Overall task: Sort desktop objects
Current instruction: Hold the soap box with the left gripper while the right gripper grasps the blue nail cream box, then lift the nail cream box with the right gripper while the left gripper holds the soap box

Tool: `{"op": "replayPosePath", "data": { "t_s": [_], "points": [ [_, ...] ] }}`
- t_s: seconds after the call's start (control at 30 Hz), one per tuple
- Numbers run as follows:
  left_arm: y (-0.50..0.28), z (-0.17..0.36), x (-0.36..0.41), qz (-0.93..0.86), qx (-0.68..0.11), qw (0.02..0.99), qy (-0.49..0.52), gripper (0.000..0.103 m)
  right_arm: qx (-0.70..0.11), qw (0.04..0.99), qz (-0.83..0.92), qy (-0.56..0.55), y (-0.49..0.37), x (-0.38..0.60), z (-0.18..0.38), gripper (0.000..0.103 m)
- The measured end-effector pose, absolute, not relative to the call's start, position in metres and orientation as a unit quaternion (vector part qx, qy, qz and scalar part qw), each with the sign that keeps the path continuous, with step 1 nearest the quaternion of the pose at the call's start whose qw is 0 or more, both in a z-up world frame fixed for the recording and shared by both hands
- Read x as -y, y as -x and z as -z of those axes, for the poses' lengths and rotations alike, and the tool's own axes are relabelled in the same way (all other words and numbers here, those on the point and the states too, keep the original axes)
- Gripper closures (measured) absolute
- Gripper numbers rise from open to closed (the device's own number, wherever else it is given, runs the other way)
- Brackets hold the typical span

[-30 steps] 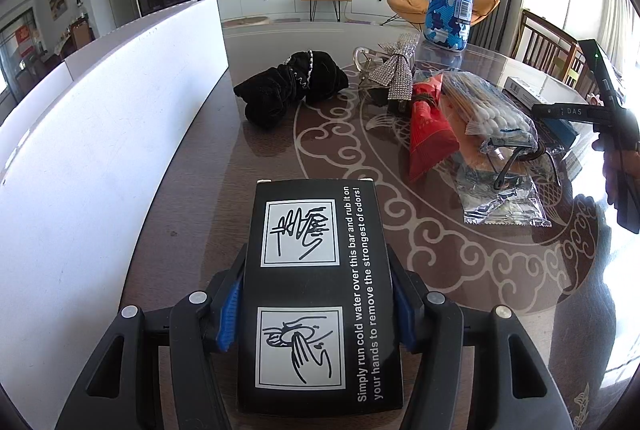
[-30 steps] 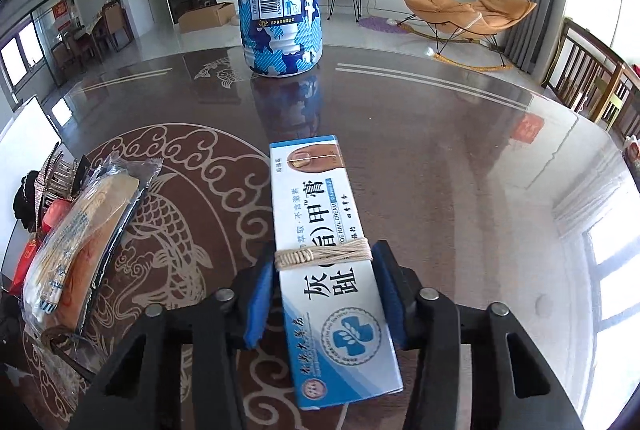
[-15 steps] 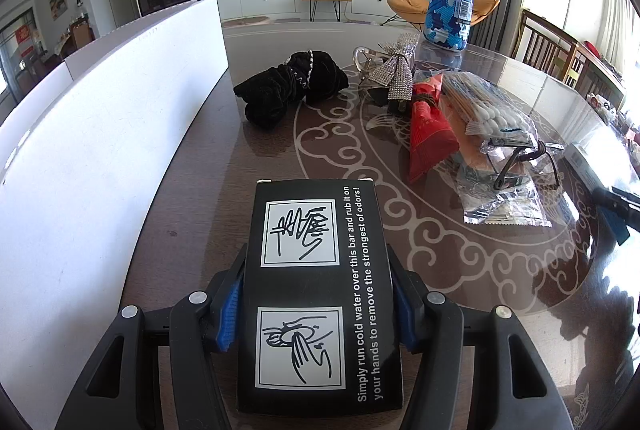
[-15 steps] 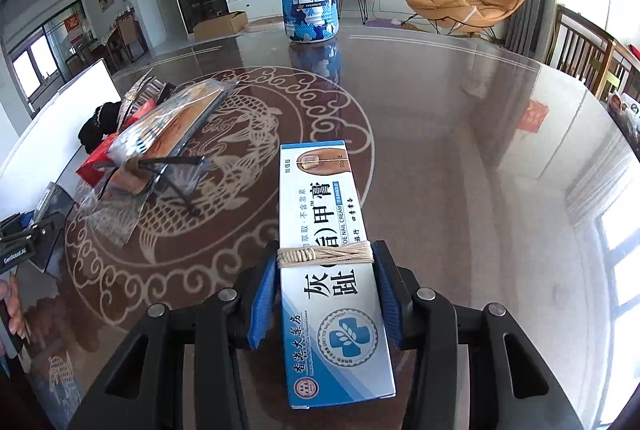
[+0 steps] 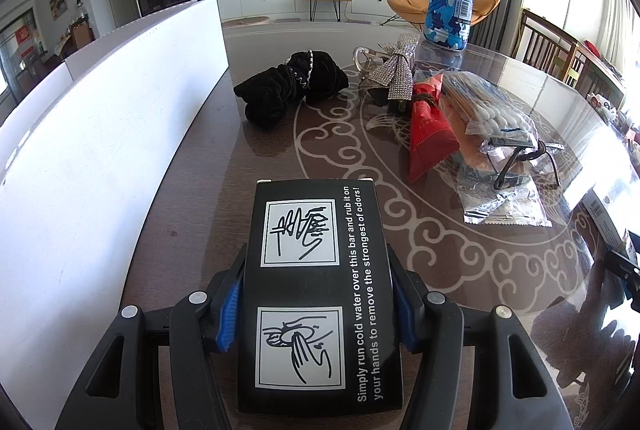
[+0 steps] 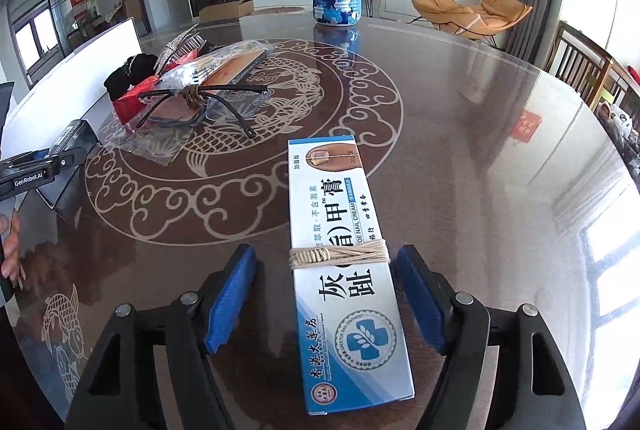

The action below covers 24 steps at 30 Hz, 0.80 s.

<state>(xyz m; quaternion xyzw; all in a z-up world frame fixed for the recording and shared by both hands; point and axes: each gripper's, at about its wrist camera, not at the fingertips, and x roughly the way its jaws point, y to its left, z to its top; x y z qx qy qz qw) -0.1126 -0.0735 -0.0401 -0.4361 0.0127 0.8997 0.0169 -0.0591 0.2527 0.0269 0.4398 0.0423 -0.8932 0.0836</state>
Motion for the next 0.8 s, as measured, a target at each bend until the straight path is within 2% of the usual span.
{"op": "replayPosePath", "data": {
  "t_s": [0.1, 0.13, 0.17, 0.2, 0.4, 0.47, 0.8],
  "points": [
    [0.1124, 0.04, 0.0736, -0.9, -0.012, 0.018, 0.436, 0.043, -0.041, 0.077, 0.892, -0.443, 0.0613, -0.2548, -0.0262, 0.022],
    [0.1133, 0.041, 0.0726, -0.899, -0.012, 0.018, 0.437, 0.035, -0.041, 0.075, 0.892, -0.444, 0.0614, -0.2553, -0.0261, 0.021],
    [0.1148, 0.0427, 0.0719, -0.897, -0.014, 0.016, 0.441, 0.023, -0.041, 0.074, 0.892, -0.444, 0.0616, -0.2552, -0.026, 0.02],
    [0.1157, 0.0436, 0.0725, -0.896, -0.013, 0.015, 0.444, 0.021, -0.042, 0.074, 0.892, -0.444, 0.0616, -0.2553, -0.0257, 0.019],
    [0.1164, 0.0452, 0.0751, -0.895, -0.012, 0.016, 0.445, 0.019, -0.041, 0.073, 0.891, -0.447, 0.0624, -0.2563, -0.0252, 0.014],
    [0.117, 0.0455, 0.0754, -0.894, -0.012, 0.014, 0.447, 0.013, -0.042, 0.074, 0.89, -0.448, 0.0625, -0.2561, -0.0246, 0.012],
    [0.1164, 0.0454, 0.077, -0.893, -0.011, 0.012, 0.449, 0.011, -0.041, 0.072, 0.89, -0.449, 0.0624, -0.2561, -0.0241, 0.01]
  ]
}}
